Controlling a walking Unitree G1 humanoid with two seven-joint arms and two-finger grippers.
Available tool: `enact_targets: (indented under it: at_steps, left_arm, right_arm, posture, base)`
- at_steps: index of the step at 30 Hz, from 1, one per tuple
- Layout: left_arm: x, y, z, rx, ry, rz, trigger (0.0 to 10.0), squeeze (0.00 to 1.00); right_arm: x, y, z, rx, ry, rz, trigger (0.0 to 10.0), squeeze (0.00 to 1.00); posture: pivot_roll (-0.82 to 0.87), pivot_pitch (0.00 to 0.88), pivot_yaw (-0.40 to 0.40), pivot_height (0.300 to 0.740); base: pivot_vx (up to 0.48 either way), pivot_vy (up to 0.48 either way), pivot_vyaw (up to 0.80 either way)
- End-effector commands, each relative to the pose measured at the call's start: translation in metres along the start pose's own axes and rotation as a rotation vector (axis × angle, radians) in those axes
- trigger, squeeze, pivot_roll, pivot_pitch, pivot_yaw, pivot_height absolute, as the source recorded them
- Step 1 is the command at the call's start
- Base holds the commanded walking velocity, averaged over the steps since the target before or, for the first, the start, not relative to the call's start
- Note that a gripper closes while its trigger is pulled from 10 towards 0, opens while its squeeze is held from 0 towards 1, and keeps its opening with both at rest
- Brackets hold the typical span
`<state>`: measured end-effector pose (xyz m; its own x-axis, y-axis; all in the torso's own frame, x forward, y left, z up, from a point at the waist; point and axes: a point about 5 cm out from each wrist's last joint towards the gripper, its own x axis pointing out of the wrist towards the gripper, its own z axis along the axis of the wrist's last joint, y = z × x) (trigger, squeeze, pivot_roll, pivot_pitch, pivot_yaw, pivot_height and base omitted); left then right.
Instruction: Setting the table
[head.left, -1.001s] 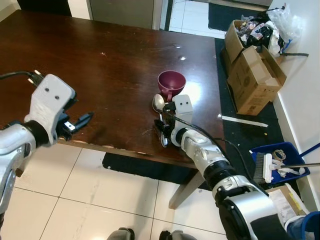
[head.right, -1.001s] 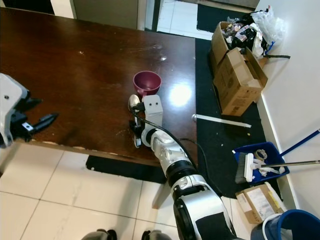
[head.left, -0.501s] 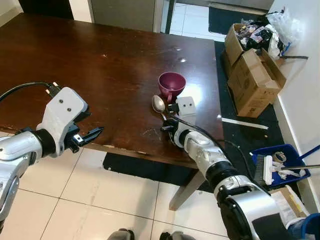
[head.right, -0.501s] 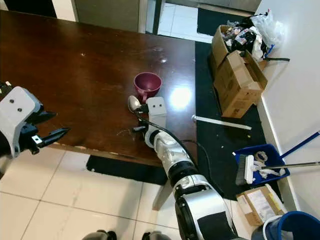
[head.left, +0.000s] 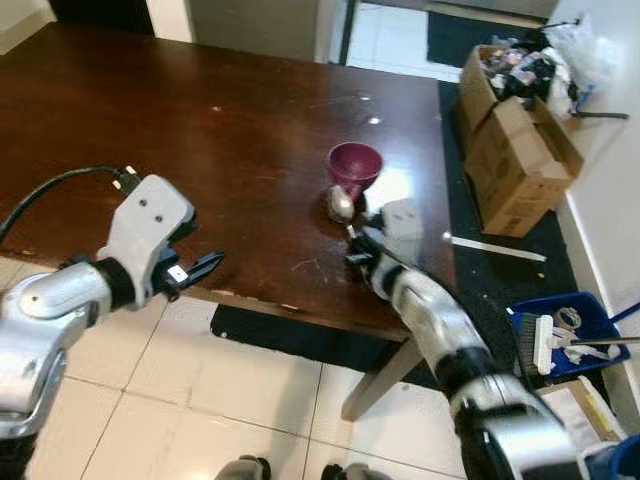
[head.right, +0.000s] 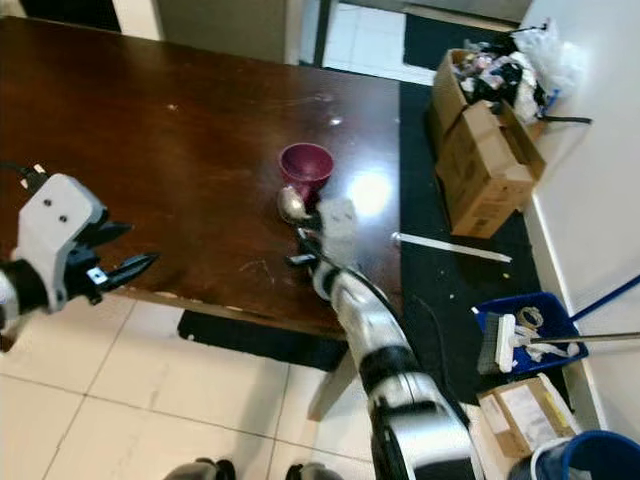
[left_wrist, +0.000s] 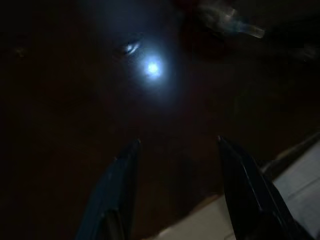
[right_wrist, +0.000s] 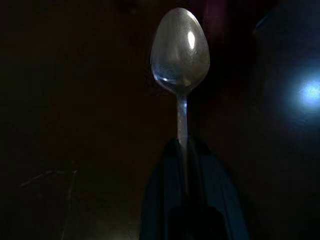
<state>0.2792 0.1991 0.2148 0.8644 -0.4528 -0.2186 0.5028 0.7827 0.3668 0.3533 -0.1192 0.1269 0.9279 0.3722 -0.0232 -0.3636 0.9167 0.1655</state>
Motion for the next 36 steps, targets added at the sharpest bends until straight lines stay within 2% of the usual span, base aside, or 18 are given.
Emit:
enact_targets:
  at_steps: [1,3,4,6,13,17,20,24,27,30,36]
  left_arm:
    - [0.005,-0.003,-0.002,-0.004,-0.006,0.009,10.0,0.0]
    - [0.01,-0.005,-0.003,-0.018,-0.01,0.023,10.0,0.0]
    - [0.01,-0.005,-0.003,-0.018,-0.01,0.023,10.0,0.0]
    - [0.016,-0.007,-0.002,-0.029,-0.017,0.028,10.0,0.0]
    - [0.026,-0.009,-0.001,-0.037,-0.031,0.04,10.0,0.0]
    - [0.03,-0.007,0.0,-0.056,-0.053,0.1,10.0,0.0]
    - [0.034,-0.008,-0.001,-0.081,-0.071,0.187,10.0,0.0]
    - [0.034,-0.01,-0.004,-0.102,-0.07,0.221,10.0,0.0]
    - [0.035,-0.014,-0.008,-0.159,-0.079,0.268,10.0,0.0]
    - [0.035,-0.02,-0.011,-0.168,-0.08,0.275,10.0,0.0]
    - [0.037,-0.019,-0.013,-0.168,-0.071,0.3,10.0,0.0]
  right_arm:
    - [-0.009,0.006,0.023,0.018,-0.119,0.042,10.0,0.0]
    - [-0.029,0.014,0.032,0.032,-0.18,0.067,10.0,0.0]
    - [-0.029,0.014,0.032,0.032,-0.18,0.067,10.0,0.0]
    - [-0.053,0.026,0.03,0.036,-0.189,0.112,10.0,0.0]
    - [-0.068,0.031,0.029,0.02,-0.166,0.147,10.0,0.0]
    - [-0.069,0.025,0.039,0.005,-0.2,0.108,10.0,0.0]
    - [-0.067,0.014,0.047,0.028,-0.272,-0.035,10.0,0.0]
    - [-0.066,0.008,0.047,0.038,-0.281,-0.107,10.0,0.0]
    - [-0.062,-0.003,0.049,0.023,-0.3,-0.194,10.0,0.0]
    - [-0.061,-0.006,0.052,0.021,-0.309,-0.205,10.0,0.0]
    - [-0.061,-0.008,0.05,0.016,-0.3,-0.218,10.0,0.0]
  posture:
    - [0.04,0.074,0.043,0.74]
    - [0.02,0.072,0.05,0.74]
    - [0.02,0.072,0.05,0.74]
    - [0.0,0.068,0.059,0.74]
    - [-0.02,0.062,0.058,0.74]
    - [-0.03,0.058,0.049,0.74]
    - [-0.02,0.055,0.047,0.74]
    - [-0.02,0.056,0.048,0.74]
    - [-0.02,0.053,0.05,0.74]
    - [-0.02,0.052,0.051,0.74]
    - [-0.03,0.051,0.051,0.74]
  base:
    - [0.0,0.0,0.0]
    - [0.0,0.0,0.0]
    - [0.0,0.0,0.0]
    - [0.0,0.0,0.0]
    - [0.0,0.0,0.0]
    - [0.0,0.0,0.0]
    - [0.0,0.0,0.0]
    - [0.0,0.0,0.0]
    - [0.0,0.0,0.0]
    - [0.0,0.0,0.0]
    - [0.0,0.0,0.0]
